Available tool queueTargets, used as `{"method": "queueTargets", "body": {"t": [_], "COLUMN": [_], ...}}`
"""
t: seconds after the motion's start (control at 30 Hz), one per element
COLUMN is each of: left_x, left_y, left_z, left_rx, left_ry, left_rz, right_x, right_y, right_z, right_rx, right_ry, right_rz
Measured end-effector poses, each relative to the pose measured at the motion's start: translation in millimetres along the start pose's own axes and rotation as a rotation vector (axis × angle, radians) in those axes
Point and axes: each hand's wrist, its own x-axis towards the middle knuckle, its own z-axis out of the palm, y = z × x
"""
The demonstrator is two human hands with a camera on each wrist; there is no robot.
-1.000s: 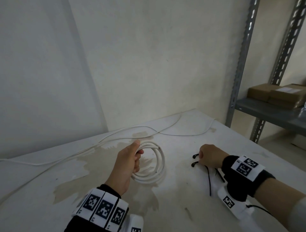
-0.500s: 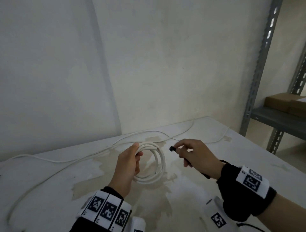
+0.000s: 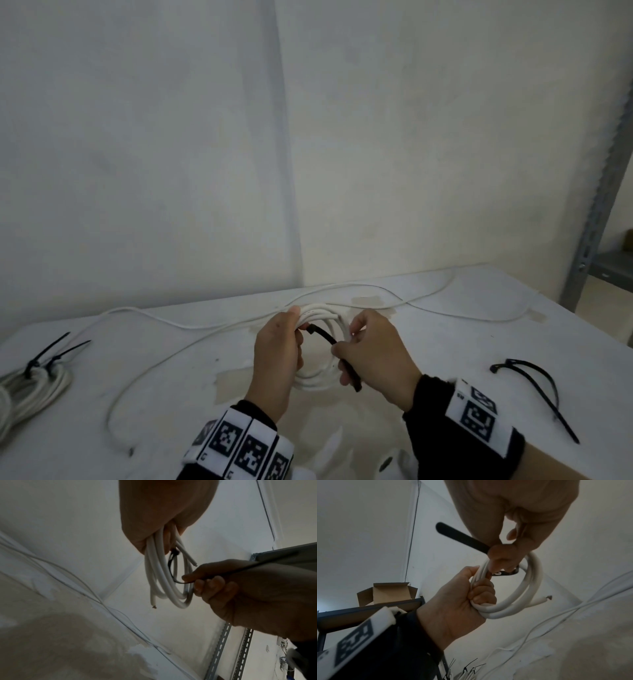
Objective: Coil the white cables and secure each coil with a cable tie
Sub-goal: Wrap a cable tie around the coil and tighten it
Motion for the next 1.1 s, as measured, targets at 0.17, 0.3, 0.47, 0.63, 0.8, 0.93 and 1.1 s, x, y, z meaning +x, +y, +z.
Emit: {"method": "queueTargets", "body": {"t": [0.17,0.3,0.47,0.63,0.8,0.93,1.1], "left_x": [0.3,-2.5,2.6,6.9,7.1,3.2,-1.0], "left_y": [-4.6,-10.5,-6.6,-4.8,-5.1,-3.1,-3.1], "left_z": [-10.1,-13.2,-24.4,-32.6,-35.5,-35.0,-40.4], "left_rx": [-0.025,-0.017,-0.056,-0.152,-0.127,-0.128,-0.073], "left_ry": [0.015,-0.058,-0.092,-0.13,-0.155,-0.19,-0.185], "left_rz": [0.043,0.073,0.104,0.047,0.022,0.029,0.052], "right_x": [-0.3,-1.0,-7.0,-12.4,-15.3,-10.5,-9.0], "right_y": [-3.6,-7.9,-8.9,-5.8,-11.3,-16.4,-15.6], "right_z": [20.2,29.2,25.8,15.7,18.9,25.1,37.0], "right_rx": [0.05,0.165,0.329,0.341,0.196,0.121,0.107], "right_ry": [0.062,0.078,-0.067,-0.32,-0.32,-0.232,-0.177], "right_rz": [-0.049,-0.07,-0.11,-0.157,-0.342,-0.425,-0.366]}}
